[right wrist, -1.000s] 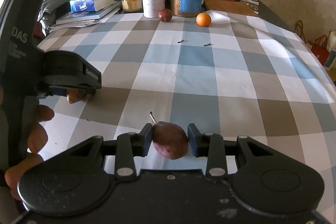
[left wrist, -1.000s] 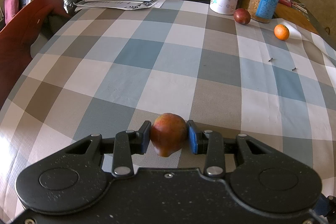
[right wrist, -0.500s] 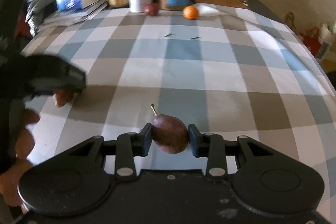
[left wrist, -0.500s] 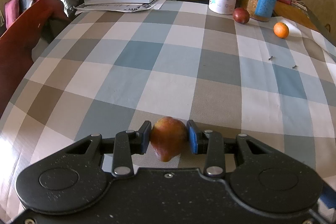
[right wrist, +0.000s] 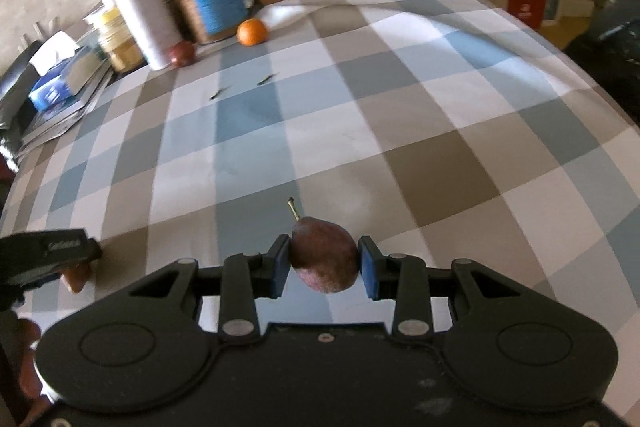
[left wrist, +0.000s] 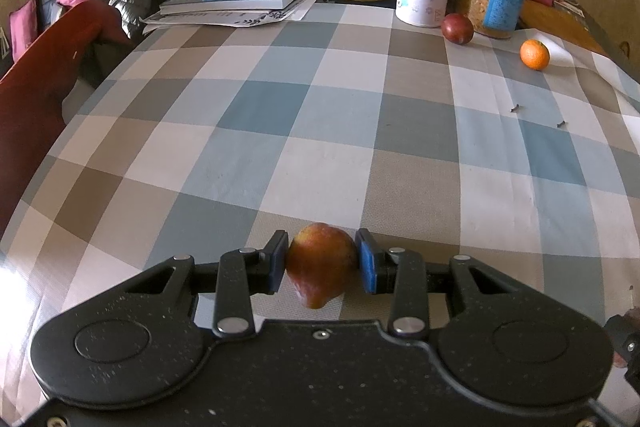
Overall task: Organize fruits
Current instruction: 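Carry the plum in left gripper while right gripper carries its plum over the tray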
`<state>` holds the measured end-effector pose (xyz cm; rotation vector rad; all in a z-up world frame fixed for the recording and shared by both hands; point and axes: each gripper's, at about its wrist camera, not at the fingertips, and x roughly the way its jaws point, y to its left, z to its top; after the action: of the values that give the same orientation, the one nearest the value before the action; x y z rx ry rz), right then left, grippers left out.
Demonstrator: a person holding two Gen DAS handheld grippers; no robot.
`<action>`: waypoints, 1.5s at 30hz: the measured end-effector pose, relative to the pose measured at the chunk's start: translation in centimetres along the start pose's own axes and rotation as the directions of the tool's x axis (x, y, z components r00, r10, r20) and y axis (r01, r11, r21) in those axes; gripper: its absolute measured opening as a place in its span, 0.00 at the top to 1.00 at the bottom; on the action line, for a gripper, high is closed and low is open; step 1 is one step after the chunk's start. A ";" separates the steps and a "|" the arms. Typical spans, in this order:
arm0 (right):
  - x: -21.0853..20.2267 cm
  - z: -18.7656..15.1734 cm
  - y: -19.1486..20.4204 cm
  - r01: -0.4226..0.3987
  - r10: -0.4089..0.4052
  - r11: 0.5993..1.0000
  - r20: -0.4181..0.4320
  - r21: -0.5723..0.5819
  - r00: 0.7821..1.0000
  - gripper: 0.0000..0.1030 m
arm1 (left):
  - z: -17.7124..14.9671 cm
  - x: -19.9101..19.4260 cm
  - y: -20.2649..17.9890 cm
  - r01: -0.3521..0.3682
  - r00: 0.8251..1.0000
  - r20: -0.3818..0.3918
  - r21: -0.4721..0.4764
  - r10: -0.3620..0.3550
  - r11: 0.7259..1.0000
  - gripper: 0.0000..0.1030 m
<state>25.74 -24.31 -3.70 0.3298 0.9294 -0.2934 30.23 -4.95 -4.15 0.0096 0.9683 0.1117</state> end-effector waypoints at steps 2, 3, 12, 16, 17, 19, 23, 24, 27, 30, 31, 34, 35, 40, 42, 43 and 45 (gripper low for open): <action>0.0 0.0 -0.1 0.008 -0.008 1.000 0.002 0.006 1.000 0.64 | 0.0 0.0 0.0 0.002 1.000 -0.001 -0.001 -0.002 1.000 0.55; 0.0 0.1 -0.2 0.012 -0.012 1.000 0.004 0.009 1.000 0.64 | 0.0 0.0 0.0 0.002 1.000 -0.001 -0.001 -0.002 1.000 0.55; 0.0 0.0 -0.2 0.044 -0.044 0.999 0.018 0.008 0.999 0.64 | 0.0 0.0 0.1 0.003 1.000 0.005 0.000 -0.003 1.000 0.55; 0.0 -0.3 0.6 0.078 -0.077 0.996 0.037 -0.034 0.996 0.65 | 0.1 0.0 0.1 0.004 1.000 0.006 0.001 -0.004 1.000 0.55; 0.0 -0.4 0.8 0.087 -0.085 0.995 0.042 -0.045 0.995 0.65 | 0.1 0.0 0.1 0.005 1.000 0.007 0.002 -0.005 1.000 0.55; 0.0 -0.5 1.1 0.104 -0.100 0.993 0.051 -0.064 0.994 0.65 | 0.2 0.1 0.1 0.008 1.000 0.007 0.004 -0.009 1.000 0.55; 0.0 -0.7 1.5 0.123 -0.118 0.989 0.066 -0.088 0.991 0.65 | 0.4 0.2 0.4 0.028 1.000 0.006 0.009 -0.028 1.000 0.55; 0.0 -0.7 1.5 0.128 -0.121 0.988 0.070 -0.092 0.990 0.65 | 0.4 0.3 0.5 0.034 0.999 0.003 0.006 -0.035 0.999 0.55; 0.2 -0.8 1.7 0.130 -0.124 0.986 0.067 -0.103 0.990 0.65 | 0.5 0.4 0.7 0.043 0.999 0.002 0.008 -0.044 0.999 0.55; 0.4 -0.8 1.7 0.131 -0.125 0.986 0.061 -0.099 0.990 0.65 | 0.5 0.4 0.4 0.042 0.999 0.006 0.032 -0.042 0.999 0.56; 0.4 -0.8 1.8 0.133 -0.127 0.986 0.062 -0.100 0.990 0.65 | 0.5 0.4 0.4 0.042 0.999 0.006 0.039 -0.042 0.998 0.56; 0.5 -0.8 1.8 0.133 -0.127 0.986 0.067 -0.100 0.990 0.65 | 0.4 0.2 0.9 0.070 0.998 -0.012 0.024 -0.069 0.997 0.56; 0.5 -0.8 1.8 0.132 -0.126 0.987 0.069 -0.095 0.990 0.65 | 0.4 0.0 1.3 0.078 0.997 -0.021 0.008 -0.078 0.997 0.56; 0.6 -0.3 1.8 0.118 -0.114 0.988 0.056 -0.095 0.992 0.65 | -0.2 -2.8 2.7 0.117 0.993 -0.010 -0.001 -0.117 0.993 0.56; 0.1 -0.2 1.9 0.115 -0.110 0.988 0.055 -0.103 0.992 0.65 | -0.5 -4.4 3.2 0.126 0.992 0.010 0.011 -0.126 0.992 0.56; -0.4 -0.3 1.9 0.119 -0.113 0.987 0.067 -0.107 0.991 0.65 | -0.6 -5.2 3.4 0.129 0.992 0.015 0.017 -0.129 0.992 0.56; -1.7 -0.5 1.9 0.116 -0.105 0.986 0.096 -0.120 0.990 0.65 | -1.0 -6.6 3.8 0.143 0.989 0.024 0.028 -0.144 0.989 0.56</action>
<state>25.11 -22.15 -2.28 0.1484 0.8748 -0.3473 25.36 -1.82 0.99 -0.0345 0.9412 -0.0338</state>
